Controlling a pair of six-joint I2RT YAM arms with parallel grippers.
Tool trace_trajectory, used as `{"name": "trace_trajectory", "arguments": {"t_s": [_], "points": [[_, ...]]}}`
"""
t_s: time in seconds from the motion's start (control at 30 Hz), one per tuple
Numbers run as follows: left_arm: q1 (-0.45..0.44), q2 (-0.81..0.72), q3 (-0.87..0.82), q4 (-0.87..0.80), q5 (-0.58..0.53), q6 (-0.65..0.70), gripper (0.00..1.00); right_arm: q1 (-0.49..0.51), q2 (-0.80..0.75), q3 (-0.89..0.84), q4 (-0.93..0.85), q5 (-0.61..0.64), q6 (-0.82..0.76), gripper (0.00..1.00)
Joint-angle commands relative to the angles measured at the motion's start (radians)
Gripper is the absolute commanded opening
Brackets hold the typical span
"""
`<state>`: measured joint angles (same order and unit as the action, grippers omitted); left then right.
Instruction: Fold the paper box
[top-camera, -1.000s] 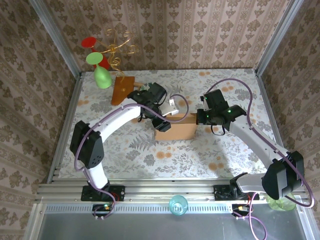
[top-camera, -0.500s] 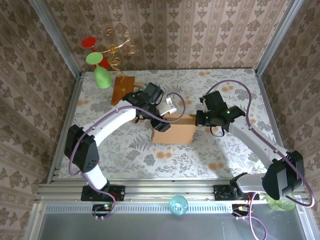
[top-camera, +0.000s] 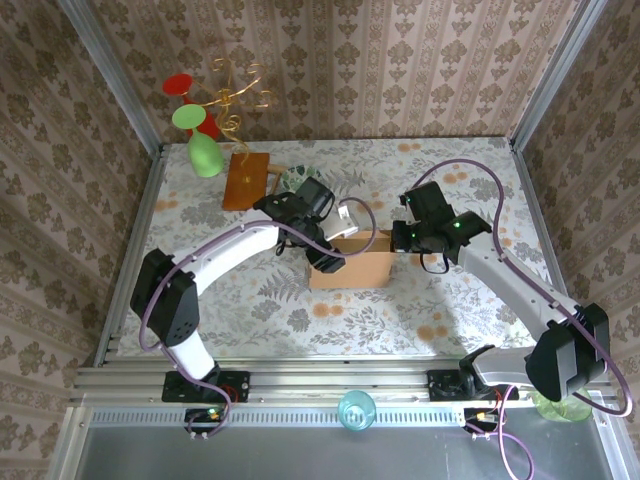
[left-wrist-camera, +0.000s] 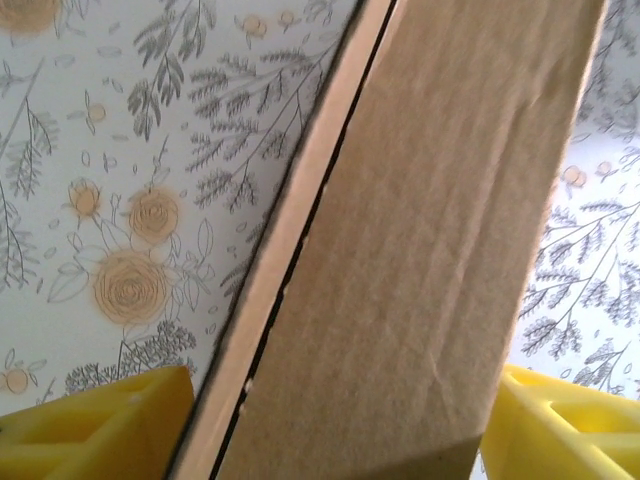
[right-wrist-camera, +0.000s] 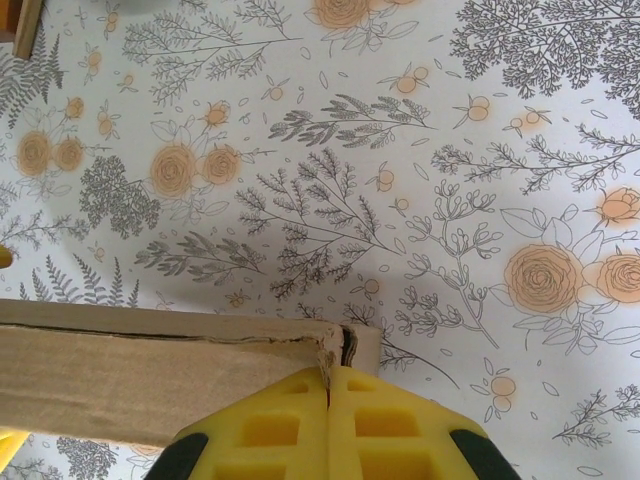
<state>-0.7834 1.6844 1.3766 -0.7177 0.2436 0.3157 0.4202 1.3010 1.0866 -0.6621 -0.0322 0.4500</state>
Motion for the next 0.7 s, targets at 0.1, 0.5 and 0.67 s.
{"name": "trace_trajectory", "arguments": {"t_s": [0.1,0.5,0.67], "points": [[0.002,-0.09,-0.036,0.068,-0.093,-0.066,0.83,0.014,-0.027,0.026,-0.025,0.037,0.015,0.0],[0.038,-0.227,-0.108,0.276,-0.102,-0.221,1.0,0.028,-0.04,0.019,-0.023,0.054,0.015,0.0],[0.089,-0.299,-0.12,0.366,-0.168,-0.321,1.0,0.032,-0.046,0.01,-0.022,0.059,0.019,0.0]]}}
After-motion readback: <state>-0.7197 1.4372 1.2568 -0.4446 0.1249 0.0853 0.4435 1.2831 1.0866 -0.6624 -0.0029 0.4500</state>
